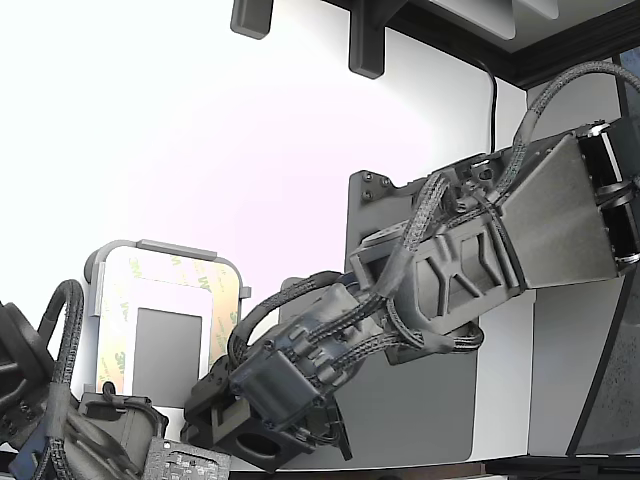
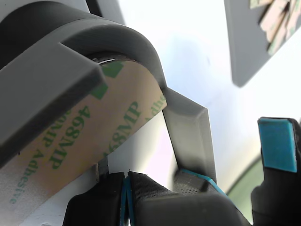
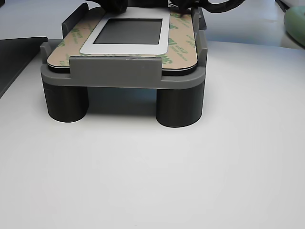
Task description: Peel off protective film from adhesive tape.
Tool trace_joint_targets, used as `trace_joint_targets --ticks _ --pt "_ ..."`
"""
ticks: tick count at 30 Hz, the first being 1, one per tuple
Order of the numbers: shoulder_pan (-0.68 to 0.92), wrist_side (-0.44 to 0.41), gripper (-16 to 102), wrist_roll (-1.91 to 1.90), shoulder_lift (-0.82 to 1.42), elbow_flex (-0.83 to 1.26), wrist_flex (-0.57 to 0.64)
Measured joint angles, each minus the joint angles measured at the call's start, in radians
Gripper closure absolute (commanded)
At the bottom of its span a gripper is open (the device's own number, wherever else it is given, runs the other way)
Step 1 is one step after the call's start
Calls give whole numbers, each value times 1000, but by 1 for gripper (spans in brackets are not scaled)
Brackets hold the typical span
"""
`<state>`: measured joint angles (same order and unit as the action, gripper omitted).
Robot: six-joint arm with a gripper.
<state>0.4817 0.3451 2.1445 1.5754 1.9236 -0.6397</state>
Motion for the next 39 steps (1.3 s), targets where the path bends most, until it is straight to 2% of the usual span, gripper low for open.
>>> trace_joint_targets --ticks 22,39 --pt "6 -6 95 -5 8 -18 -28" --pt "6 -5 96 -5 9 -2 8"
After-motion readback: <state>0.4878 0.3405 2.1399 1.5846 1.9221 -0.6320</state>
